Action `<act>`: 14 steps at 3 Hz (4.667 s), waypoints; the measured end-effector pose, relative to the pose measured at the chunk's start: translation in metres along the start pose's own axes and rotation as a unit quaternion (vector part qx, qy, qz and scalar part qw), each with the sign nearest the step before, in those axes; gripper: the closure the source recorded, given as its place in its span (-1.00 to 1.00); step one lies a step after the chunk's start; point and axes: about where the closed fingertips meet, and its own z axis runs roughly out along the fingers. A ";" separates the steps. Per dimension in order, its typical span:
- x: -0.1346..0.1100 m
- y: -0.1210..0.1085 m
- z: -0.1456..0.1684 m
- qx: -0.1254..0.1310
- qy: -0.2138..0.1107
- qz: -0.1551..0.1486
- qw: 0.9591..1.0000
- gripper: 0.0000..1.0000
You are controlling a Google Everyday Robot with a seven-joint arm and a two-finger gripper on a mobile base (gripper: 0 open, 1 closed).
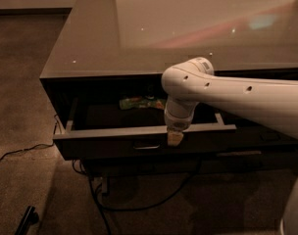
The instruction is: Open top drawer
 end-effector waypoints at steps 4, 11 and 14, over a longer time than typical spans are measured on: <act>-0.002 0.012 -0.006 -0.002 -0.078 -0.039 0.996 -1.00; 0.011 0.043 -0.020 -0.013 -0.122 -0.065 0.990 0.06; 0.010 0.043 -0.014 -0.016 -0.127 -0.071 0.989 -1.00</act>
Offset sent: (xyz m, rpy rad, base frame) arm 0.0000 0.0000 0.0000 0.0000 0.0000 0.0000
